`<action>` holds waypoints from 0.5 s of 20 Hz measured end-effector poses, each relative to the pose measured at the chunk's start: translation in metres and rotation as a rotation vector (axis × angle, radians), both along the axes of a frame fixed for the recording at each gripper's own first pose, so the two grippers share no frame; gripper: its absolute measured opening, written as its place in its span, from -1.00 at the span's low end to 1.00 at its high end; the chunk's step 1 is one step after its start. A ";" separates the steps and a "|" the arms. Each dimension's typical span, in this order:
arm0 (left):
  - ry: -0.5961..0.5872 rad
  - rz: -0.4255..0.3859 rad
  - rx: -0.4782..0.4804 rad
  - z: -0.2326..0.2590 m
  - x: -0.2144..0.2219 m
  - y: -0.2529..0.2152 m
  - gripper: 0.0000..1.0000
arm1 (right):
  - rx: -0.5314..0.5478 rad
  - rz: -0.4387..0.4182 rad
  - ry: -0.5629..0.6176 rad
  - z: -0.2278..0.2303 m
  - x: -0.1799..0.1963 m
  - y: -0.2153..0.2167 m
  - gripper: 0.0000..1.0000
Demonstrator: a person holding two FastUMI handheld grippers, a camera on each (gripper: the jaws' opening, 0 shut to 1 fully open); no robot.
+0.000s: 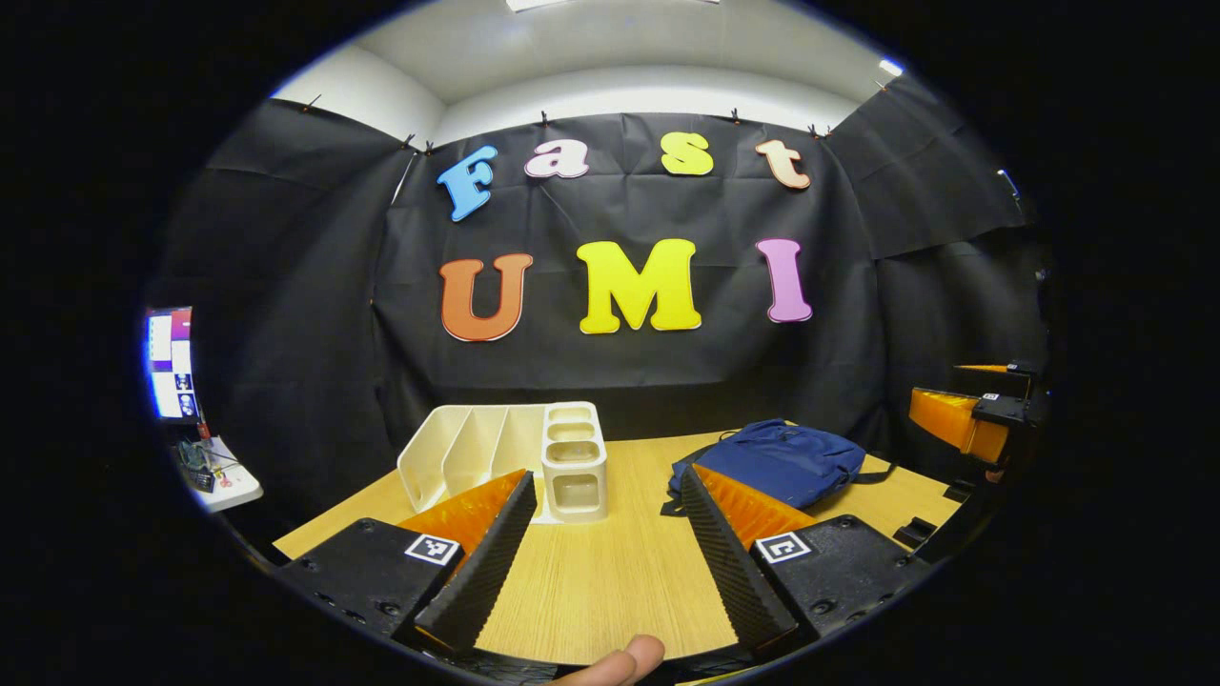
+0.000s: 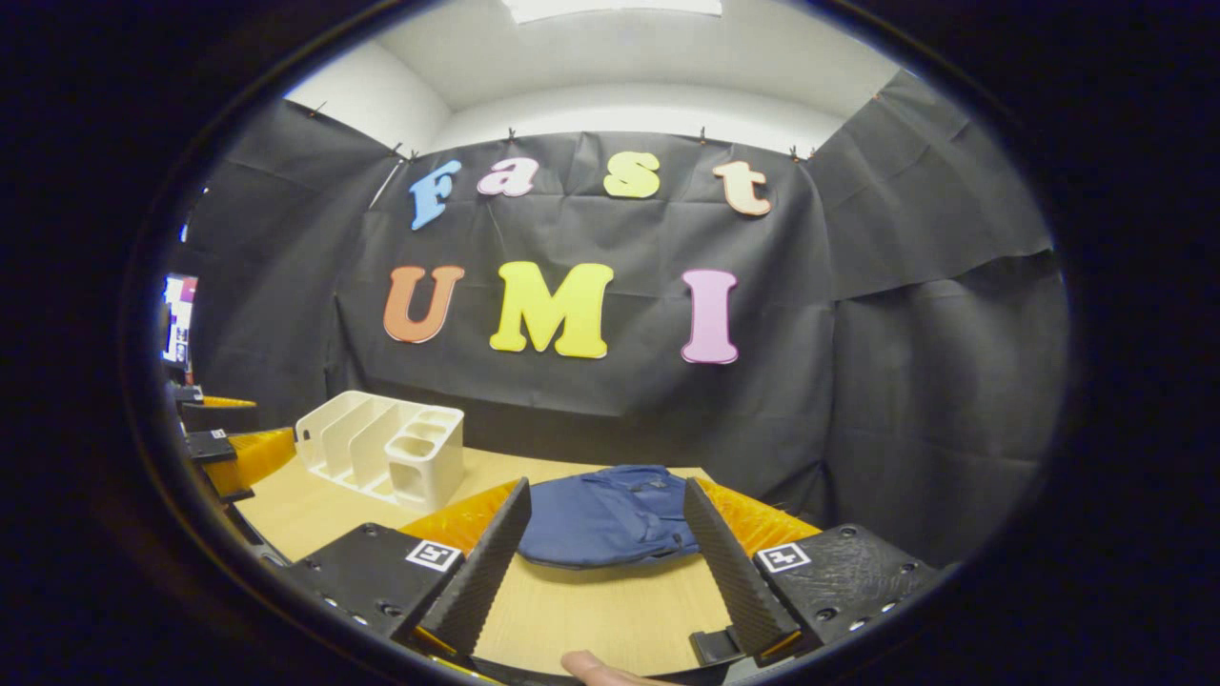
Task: Open the schoolbag, grab two books from the bookshelf and put them into the schoolbag.
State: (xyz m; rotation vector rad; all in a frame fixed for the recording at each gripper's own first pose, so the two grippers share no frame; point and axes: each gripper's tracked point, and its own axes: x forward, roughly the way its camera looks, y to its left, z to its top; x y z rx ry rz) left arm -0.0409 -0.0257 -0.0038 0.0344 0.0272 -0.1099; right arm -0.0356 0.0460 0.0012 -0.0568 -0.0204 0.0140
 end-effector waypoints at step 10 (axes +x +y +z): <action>0.032 0.023 0.005 -0.009 0.007 0.005 0.94 | -0.015 0.000 0.018 -0.005 0.001 -0.002 0.91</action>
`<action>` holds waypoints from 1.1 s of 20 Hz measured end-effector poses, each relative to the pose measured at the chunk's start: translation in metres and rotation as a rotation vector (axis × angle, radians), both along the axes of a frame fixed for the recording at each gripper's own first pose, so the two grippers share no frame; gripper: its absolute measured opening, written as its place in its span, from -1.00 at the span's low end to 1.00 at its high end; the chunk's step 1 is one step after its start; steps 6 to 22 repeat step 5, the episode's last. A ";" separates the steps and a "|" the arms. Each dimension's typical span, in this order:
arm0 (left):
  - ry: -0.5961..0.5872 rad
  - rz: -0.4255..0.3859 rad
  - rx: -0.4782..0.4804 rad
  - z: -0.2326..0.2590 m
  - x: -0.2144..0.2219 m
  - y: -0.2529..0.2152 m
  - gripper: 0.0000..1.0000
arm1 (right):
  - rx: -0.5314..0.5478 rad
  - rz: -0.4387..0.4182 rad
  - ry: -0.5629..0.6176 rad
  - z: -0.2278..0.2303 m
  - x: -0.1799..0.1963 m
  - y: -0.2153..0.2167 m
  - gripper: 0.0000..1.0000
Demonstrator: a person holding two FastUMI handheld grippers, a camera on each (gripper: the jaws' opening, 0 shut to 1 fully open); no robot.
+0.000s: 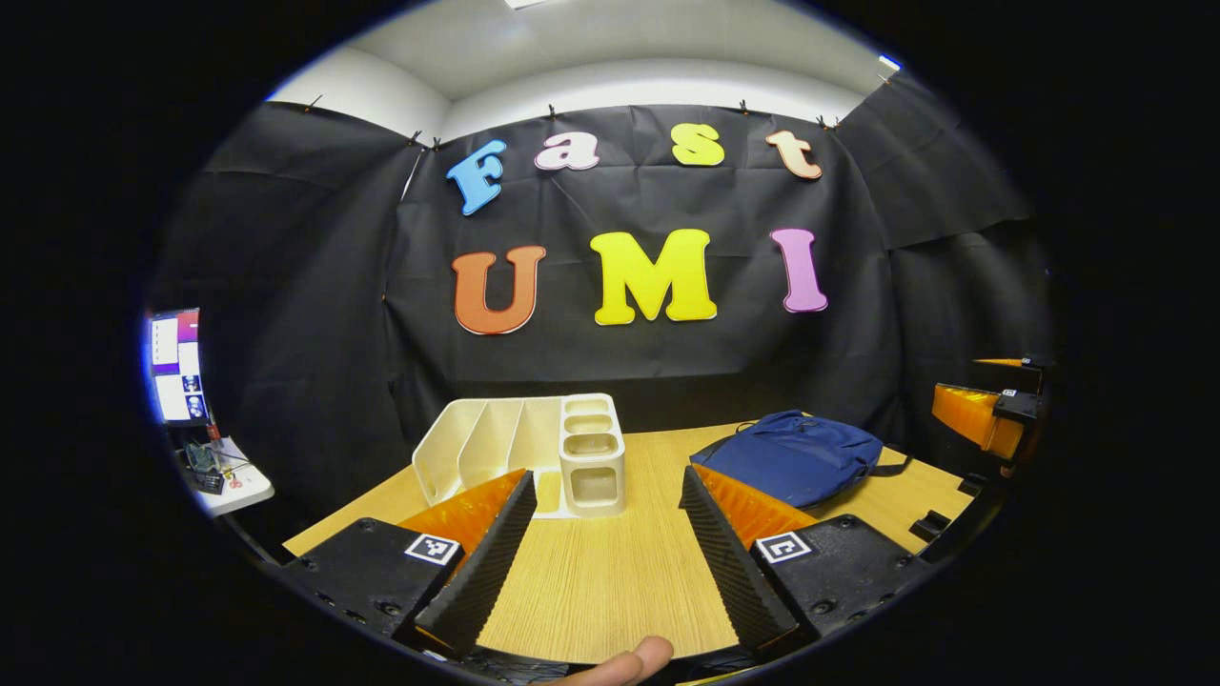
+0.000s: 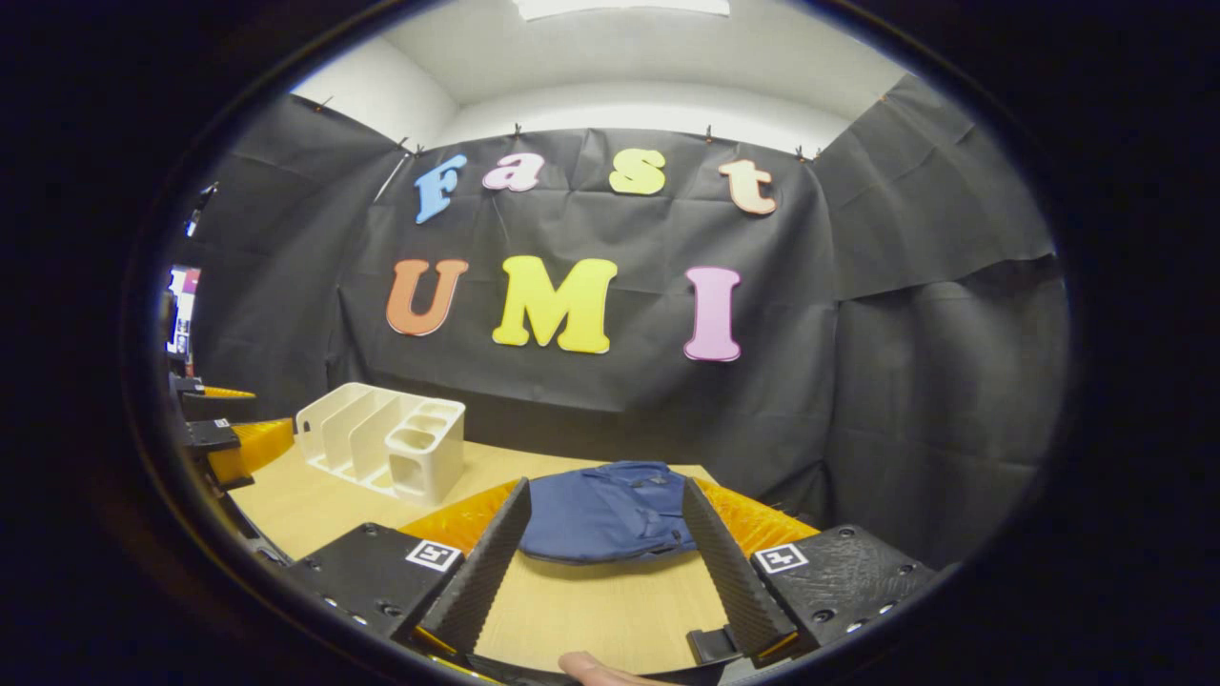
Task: Open the schoolbag, grab two books from the bookshelf and put them into the schoolbag.
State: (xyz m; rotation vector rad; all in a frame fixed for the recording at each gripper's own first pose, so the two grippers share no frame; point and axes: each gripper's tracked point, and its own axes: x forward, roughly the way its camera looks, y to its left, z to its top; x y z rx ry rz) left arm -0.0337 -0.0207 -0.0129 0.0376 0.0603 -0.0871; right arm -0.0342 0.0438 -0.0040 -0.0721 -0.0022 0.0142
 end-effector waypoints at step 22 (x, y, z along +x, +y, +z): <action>0.010 -0.004 0.009 -0.004 0.000 -0.002 0.94 | -0.006 -0.003 0.007 -0.001 0.001 -0.001 0.96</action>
